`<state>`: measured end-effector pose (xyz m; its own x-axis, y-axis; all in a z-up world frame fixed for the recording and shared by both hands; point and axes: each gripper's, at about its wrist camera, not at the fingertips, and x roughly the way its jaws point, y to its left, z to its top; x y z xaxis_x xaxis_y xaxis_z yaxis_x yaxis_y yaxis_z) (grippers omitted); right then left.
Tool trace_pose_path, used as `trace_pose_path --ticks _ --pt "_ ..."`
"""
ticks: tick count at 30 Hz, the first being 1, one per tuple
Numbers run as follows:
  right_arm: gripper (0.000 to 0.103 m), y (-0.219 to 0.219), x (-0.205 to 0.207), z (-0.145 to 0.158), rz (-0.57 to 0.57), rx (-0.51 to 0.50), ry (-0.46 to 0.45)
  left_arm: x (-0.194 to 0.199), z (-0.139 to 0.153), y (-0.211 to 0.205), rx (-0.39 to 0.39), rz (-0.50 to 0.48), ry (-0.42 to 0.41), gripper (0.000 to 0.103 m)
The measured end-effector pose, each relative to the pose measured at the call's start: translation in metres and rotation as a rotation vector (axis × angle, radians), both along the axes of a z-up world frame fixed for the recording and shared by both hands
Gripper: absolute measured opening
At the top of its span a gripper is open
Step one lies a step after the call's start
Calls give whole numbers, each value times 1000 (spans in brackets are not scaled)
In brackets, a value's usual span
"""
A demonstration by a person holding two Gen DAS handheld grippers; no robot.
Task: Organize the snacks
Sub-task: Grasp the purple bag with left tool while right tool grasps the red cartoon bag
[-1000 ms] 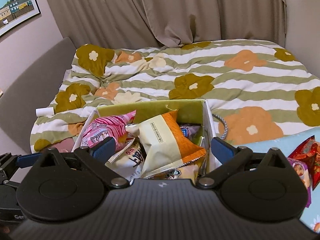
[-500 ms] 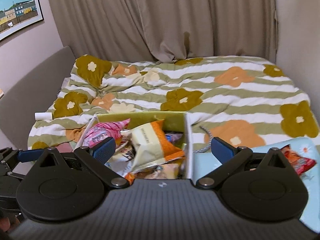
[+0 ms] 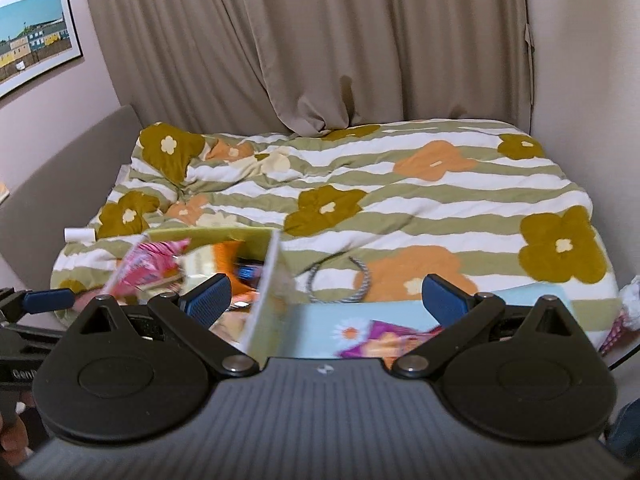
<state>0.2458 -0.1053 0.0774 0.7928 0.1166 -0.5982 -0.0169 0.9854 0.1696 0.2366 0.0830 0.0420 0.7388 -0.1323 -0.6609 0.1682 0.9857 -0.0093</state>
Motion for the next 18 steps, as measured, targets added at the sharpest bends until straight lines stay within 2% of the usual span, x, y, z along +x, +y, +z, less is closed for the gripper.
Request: trace_pose_path --ticks 9,18 --pt "103 -102 -1 -11 38 -19 30 4 -28 -92 -38 10 88 102" --pt "103 -167 35 -53 60 25 150 49 -62 -147 24 -9 151 102"
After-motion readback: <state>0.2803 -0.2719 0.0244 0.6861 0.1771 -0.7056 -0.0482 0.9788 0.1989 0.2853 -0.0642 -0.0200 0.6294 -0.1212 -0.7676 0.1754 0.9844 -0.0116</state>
